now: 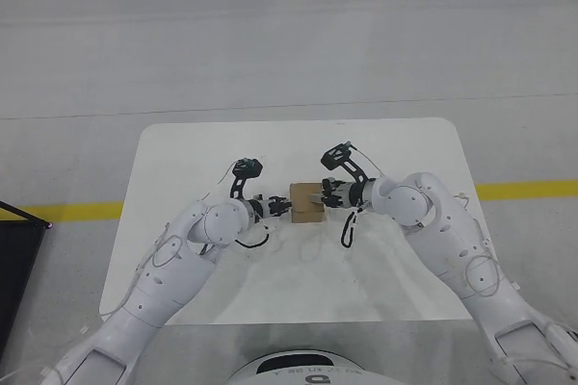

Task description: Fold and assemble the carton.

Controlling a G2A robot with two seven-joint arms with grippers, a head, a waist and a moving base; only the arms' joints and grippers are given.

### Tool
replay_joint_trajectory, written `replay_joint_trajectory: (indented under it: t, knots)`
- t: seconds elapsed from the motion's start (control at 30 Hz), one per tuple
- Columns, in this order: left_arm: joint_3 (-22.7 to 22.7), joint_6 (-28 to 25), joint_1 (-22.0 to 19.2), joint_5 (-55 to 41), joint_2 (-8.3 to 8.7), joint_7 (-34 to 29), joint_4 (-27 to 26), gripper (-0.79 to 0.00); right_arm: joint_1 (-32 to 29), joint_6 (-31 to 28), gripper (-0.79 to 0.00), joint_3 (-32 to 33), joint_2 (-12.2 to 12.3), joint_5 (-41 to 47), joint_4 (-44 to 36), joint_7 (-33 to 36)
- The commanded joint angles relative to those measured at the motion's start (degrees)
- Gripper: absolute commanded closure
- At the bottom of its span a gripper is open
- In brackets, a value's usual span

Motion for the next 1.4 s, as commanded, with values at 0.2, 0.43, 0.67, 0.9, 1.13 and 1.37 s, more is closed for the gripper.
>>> replay_joint_trajectory:
  t: [0.2, 0.43, 0.67, 0.9, 1.13, 1.37]
  knots:
    - [-7.2, -2.2, 4.9, -0.6, 1.61, 1.8, -5.8, -0.782, -0.8, -0.9, -0.385, 1.0, 0.3, 0.1, -1.0, -1.8]
    - [-8.7, -10.1, 4.7, -4.9, 1.62, 4.2, -5.9, -0.625, -2.5, -2.4, -0.385, 2.9, 0.8, 0.5, -2.3, -3.9]
    - [-3.7, -5.2, -0.7, -1.1, 0.7, 0.1, -5.1, -0.625, -3.4, -2.8, -0.369, 4.1, 1.1, 1.3, -2.3, -3.3]
    - [-0.8, 4.0, -5.4, 5.9, 0.37, -8.2, -7.0, -0.659, -3.0, -2.5, -0.385, 3.8, 1.2, 1.6, -1.8, -2.2]
    - [2.2, 9.8, -8.4, 9.5, -0.21, -14.0, -8.9, -0.625, -2.3, -1.2, -0.379, 3.4, 1.1, 1.9, -0.9, -1.5]
    - [6.2, 11.5, -11.7, 10.6, -1.4, -16.4, -6.1, -0.594, -2.3, -1.3, -0.376, 3.4, 1.2, 2.2, -0.7, -1.4]
